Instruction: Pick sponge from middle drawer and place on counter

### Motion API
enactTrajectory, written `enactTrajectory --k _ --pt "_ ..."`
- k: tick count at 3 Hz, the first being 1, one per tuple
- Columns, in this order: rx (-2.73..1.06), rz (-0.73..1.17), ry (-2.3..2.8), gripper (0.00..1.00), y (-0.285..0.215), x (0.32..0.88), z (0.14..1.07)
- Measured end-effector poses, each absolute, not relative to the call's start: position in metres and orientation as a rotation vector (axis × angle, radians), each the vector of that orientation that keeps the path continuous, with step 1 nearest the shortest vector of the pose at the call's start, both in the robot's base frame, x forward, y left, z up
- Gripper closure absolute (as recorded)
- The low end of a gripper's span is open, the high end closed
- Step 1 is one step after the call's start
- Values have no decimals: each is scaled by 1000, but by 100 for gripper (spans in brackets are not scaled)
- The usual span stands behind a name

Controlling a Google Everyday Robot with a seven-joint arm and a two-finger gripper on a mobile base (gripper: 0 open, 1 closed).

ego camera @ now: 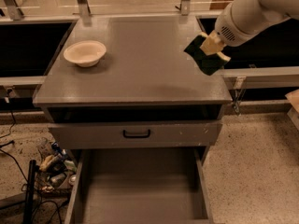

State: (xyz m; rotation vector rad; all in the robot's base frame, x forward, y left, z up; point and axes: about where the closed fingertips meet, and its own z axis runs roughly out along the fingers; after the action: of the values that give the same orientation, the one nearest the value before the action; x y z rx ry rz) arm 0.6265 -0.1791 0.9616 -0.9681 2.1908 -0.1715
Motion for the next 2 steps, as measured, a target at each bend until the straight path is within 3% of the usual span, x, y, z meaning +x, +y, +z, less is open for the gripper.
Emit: enactTrajectory --k 2 --pt "-983 -162 2198 100 -179 626 959"
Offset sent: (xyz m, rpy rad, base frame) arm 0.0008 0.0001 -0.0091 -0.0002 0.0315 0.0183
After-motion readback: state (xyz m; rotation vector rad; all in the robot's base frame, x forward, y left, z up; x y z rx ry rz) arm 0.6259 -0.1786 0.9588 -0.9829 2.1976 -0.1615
